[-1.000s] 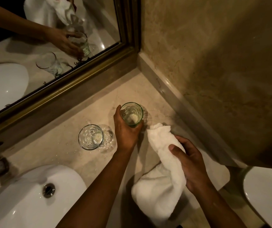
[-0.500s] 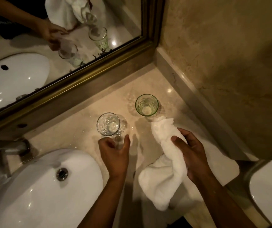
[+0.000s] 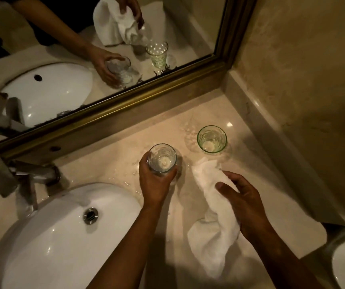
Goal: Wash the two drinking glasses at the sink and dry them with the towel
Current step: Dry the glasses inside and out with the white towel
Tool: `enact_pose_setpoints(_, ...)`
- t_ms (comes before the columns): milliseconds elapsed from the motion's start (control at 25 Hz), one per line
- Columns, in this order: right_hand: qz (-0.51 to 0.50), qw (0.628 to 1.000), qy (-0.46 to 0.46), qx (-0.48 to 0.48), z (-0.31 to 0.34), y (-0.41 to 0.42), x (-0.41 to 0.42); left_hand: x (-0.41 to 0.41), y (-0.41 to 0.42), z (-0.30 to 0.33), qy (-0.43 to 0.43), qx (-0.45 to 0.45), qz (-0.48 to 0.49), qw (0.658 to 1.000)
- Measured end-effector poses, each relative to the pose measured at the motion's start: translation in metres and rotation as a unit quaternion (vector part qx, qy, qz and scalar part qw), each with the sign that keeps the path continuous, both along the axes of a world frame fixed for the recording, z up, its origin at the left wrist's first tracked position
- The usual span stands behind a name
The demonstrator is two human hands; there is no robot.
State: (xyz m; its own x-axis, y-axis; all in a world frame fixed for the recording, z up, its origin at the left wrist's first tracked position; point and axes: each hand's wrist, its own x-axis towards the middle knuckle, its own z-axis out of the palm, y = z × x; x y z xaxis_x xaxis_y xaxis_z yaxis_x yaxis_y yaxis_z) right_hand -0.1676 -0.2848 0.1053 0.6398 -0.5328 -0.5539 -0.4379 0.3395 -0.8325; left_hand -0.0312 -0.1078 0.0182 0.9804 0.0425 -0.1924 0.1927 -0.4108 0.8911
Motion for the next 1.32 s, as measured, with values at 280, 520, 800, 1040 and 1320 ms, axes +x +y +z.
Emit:
enact_pose_setpoints(280, 0.096, 0.993, -0.062, 0.009, 0.012, 0.020, 0.021, 0.012, 0.003, 0.019, -0.022, -0.066, -0.005, 0.998)
enact_pose_setpoints(520, 0.152, 0.978, -0.142, 0.009, 0.070, 0.040, 0.033, -0.012, 0.059, 0.061, -0.065, -0.037, -0.111, 0.991)
enact_pose_setpoints(800, 0.461, 0.842, -0.103, -0.260, 0.154, 0.123, 0.037, -0.059, 0.158, 0.133, -0.200, 0.002, -0.206, 0.958)
enact_pose_setpoints(1040, 0.536, 0.759, -0.052, -0.367, 0.179, 0.216, 0.037, -0.084, 0.248, 0.165, -0.291, 0.097, -0.253, 0.917)
enact_pose_setpoints(1320, 0.581, 0.786, -0.074, -0.197, 0.177, 0.278, 0.007, -0.117, 0.315, 0.176, -0.377, 0.169, -0.275, 0.868)
